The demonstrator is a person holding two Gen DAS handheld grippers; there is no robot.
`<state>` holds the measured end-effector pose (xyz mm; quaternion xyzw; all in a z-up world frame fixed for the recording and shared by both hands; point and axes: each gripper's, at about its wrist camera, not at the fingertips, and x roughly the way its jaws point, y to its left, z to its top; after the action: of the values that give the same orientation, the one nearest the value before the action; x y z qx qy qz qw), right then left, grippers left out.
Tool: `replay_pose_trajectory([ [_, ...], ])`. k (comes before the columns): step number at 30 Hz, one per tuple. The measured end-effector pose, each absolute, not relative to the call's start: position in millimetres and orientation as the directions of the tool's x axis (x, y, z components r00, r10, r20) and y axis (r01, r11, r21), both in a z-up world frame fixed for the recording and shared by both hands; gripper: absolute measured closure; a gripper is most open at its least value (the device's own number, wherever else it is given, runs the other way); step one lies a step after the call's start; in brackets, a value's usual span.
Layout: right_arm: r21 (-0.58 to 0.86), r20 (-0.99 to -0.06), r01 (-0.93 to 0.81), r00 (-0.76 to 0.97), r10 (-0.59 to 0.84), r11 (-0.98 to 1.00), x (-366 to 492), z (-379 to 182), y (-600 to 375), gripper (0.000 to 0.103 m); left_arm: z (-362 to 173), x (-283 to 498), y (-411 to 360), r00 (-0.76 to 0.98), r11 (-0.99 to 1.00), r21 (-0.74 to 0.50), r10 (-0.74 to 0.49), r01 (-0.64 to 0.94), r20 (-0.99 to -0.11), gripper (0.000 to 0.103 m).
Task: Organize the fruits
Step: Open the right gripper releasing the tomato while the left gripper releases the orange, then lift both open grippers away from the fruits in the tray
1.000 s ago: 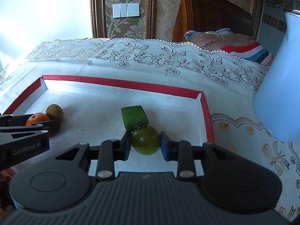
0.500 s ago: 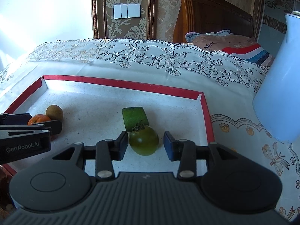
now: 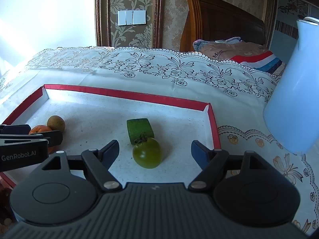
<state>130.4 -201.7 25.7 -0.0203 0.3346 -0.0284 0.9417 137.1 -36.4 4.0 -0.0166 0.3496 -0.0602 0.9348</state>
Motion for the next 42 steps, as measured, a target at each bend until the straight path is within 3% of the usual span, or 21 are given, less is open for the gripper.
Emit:
replay_pose_trajectory([
  [17, -0.071, -0.600, 0.053, 0.795, -0.085, 0.996, 113.9, 29.5, -202.1, 0.011, 7.1, 122.9, -31.6, 0.774, 0.992, -0.068, -0.127, 0.108, -0.621, 0.037],
  [40, -0.070, -0.563, 0.025, 0.824, -0.060, 0.997, 88.4, 34.7, -195.3, 0.005, 14.8, 96.4, -18.4, 0.816, 0.992, -0.078, -0.125, 0.098, -0.565, 0.037],
  [42, -0.065, -0.561, 0.016, 0.826, -0.050, 0.998, 86.8, 35.8, -194.9, 0.002, 14.4, 95.9, -20.2, 0.823, 0.993, -0.057, -0.115, 0.100, -0.557, 0.031],
])
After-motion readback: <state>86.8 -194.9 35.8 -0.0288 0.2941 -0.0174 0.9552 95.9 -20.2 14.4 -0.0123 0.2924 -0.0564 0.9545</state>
